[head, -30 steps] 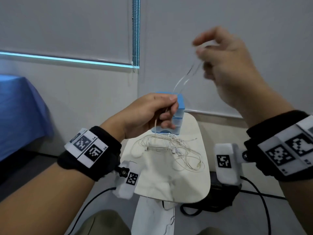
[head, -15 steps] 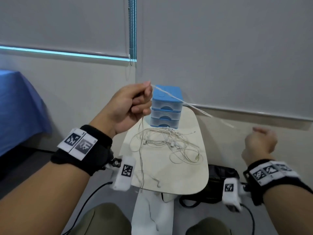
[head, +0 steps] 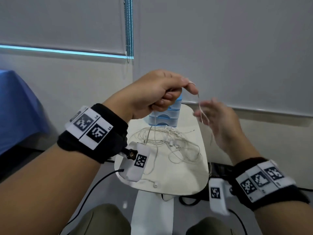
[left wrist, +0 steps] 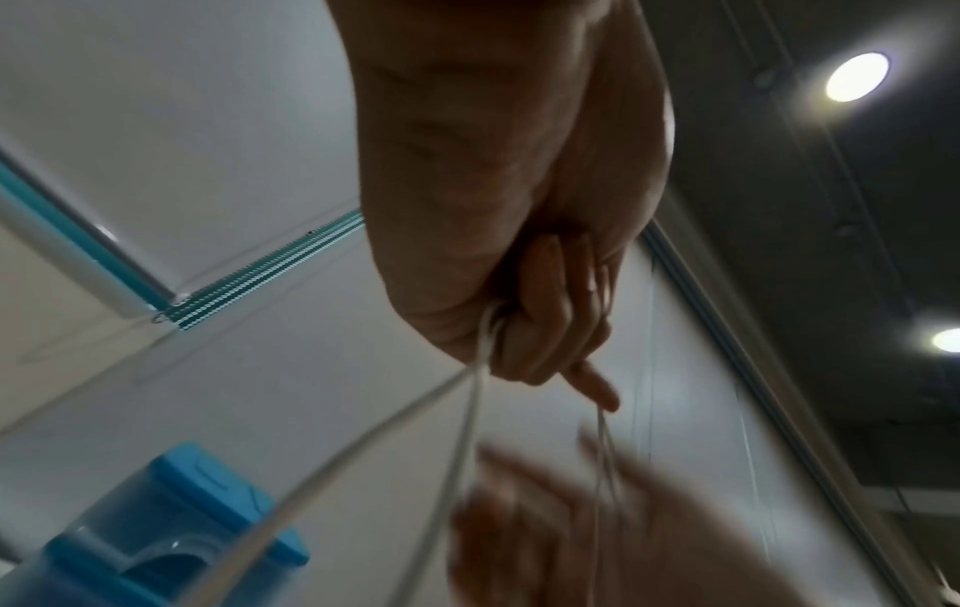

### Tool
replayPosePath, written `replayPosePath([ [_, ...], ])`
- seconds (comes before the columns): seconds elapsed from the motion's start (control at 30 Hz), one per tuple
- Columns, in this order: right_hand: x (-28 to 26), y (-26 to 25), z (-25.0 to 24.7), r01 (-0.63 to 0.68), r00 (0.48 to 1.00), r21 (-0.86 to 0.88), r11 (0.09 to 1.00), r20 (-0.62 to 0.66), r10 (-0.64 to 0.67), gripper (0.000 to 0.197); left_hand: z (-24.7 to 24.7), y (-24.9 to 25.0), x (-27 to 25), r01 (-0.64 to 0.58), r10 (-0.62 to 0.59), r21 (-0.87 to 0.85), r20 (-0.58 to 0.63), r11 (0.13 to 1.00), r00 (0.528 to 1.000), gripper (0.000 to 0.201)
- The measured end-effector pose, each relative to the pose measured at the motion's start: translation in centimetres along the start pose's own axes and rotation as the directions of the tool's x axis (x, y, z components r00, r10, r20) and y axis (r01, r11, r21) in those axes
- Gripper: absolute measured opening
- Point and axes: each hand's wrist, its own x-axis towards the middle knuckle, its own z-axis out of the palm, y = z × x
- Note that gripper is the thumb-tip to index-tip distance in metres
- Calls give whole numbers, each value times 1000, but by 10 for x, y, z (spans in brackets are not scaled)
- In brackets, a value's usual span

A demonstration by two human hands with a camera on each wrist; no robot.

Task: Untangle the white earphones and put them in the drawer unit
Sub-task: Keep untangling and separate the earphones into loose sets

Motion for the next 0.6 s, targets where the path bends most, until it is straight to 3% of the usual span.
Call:
replayPosePath([
  [0.07, -10, -45, 30, 29, 955, 29, 999, 296, -36, 41, 3, 3, 4, 13, -11, 95, -29, 995, 1000, 33],
  [0.13, -15, -73, 50, 103, 910, -89, 991, 410, -58, 43, 2, 6, 6, 19, -7, 148, -81, 989, 997, 29],
  [0.2, -11, -83, 57, 255, 917, -259, 932, 371, -148, 50, -6, 5, 4, 13, -2, 124, -91, 992, 996, 30],
  [0.3, 1, -83, 42, 408, 906, -422, 810, 297, -302, 43, -20, -4, -5, 35, -35, 13, -69, 999, 997, 32],
  [0.37, 10, -79, 21, 416, 905, -559, 717, 174, -389, 44, -28, -11, -13, 58, -63, -67, -69, 996, 996, 33],
  [0.43, 15, -70, 1, 338, 903, -691, 639, 47, -426, 49, -31, -16, -18, 63, -72, -113, -74, 992, 995, 33],
  [0.5, 14, -62, -7, 298, 913, -708, 640, 16, -407, 54, -30, -17, -19, 52, -61, -116, -76, 992, 995, 34],
  [0.6, 1, -59, 14, 359, 931, -515, 779, 253, -262, 45, -20, -12, -12, 17, -25, -108, -75, 994, 997, 35],
])
